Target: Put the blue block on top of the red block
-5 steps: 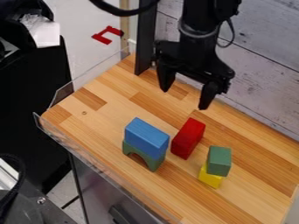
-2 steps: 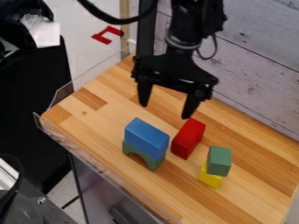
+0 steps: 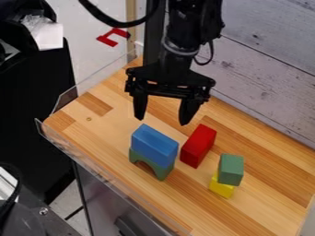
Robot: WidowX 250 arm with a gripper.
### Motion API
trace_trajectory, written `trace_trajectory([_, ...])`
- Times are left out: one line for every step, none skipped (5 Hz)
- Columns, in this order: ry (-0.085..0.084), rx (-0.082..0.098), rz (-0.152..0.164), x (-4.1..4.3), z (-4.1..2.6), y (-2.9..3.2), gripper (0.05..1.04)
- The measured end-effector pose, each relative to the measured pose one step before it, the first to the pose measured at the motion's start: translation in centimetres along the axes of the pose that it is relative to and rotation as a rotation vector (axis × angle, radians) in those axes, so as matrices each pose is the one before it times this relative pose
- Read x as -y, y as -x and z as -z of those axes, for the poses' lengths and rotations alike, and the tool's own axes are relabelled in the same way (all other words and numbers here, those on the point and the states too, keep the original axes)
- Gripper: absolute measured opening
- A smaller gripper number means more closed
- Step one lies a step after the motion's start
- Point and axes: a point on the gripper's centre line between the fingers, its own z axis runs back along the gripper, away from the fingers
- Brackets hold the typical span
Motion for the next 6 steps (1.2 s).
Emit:
trace_trajectory([-0.0489,-0.0286,-0.1538,-0.154,1.504,0.100,1.001])
trace_trajectory([-0.0292,-0.0126,-0.1401,0.027,0.524,0.039,1.001])
trace_trajectory([0.0321,-0.0145,-0.1265,0.504,0.208,0.193,1.001])
trace_trajectory([0.0123,-0.0234,-0.0877,-0.099,0.338,0.164,1.001])
trace_trajectory([-0.0082,-0.0070,-0.0548,-0.314,0.037,-0.421,1.001])
trace_trajectory([-0.0261,-0.0197,-0.0398,-0.754,0.408,-0.102,1.001])
